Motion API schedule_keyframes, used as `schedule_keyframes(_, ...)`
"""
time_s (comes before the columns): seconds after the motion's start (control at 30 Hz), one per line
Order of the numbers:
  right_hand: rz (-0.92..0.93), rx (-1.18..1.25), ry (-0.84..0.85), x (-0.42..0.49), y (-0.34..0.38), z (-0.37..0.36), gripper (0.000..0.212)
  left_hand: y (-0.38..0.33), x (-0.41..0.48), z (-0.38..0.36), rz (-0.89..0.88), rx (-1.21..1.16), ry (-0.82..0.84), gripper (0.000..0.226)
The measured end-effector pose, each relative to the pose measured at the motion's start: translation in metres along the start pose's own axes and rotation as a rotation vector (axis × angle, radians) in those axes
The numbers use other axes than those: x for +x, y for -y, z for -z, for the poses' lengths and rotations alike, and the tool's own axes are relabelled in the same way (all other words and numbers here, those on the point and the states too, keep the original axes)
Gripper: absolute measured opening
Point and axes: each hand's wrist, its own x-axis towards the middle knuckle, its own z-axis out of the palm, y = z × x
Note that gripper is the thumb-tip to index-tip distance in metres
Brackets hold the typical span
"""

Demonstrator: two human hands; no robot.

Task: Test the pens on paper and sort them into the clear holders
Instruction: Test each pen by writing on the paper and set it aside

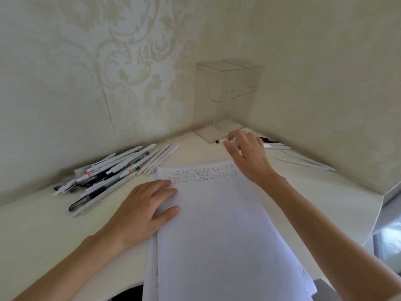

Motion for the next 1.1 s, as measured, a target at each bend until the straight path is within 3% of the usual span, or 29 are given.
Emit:
schedule_keyframes(0.1,0.044,-0.091,0.034,-0.007,0.025,-0.009,0.045,0.006,-0.012,0.004,0.010,0.015,0.010,0.069)
schedule_keyframes(0.27,0.100,-0.055,-0.009,-0.021,0.042,-0.033,0.038,0.008,-0.020,0.004,0.019,0.017,0.044,0.070)
schedule_keyframes(0.4,0.164,-0.022,0.032,-0.021,0.053,-0.040,0.047,0.007,-0.021,0.004,0.034,0.012,0.052,0.069)
schedule_keyframes(0.5,0.085,0.238,-0.070,-0.018,0.074,-0.038,0.031,0.007,-0.022,0.004,0.047,0.014,0.069,0.067)
schedule_keyframes(0.57,-0.073,0.421,-0.099,-0.017,0.090,-0.036,0.033,0.006,-0.022,0.004,0.053,0.011,0.077,0.065)
schedule_keyframes(0.67,-0.328,0.552,0.001,-0.016,0.107,-0.043,0.050,0.005,-0.021,0.005,0.059,0.001,0.079,0.061)
schedule_keyframes(0.77,-0.451,0.738,0.102,-0.018,0.110,-0.058,0.040,0.004,-0.021,0.007,0.036,0.006,0.070,0.055)
schedule_keyframes(0.87,-0.454,0.708,0.128,-0.020,0.105,-0.069,0.023,0.002,-0.019,0.008,0.038,0.008,0.098,0.063)
schedule_keyframes(1.0,-0.490,0.563,0.139,-0.021,0.103,-0.071,0.035,0.003,-0.017,0.008,0.083,0.003,0.157,0.083)
schedule_keyframes(1.1,-0.472,0.519,0.134,-0.020,0.104,-0.072,0.034,0.004,-0.018,0.007,0.080,0.034,0.162,0.080)
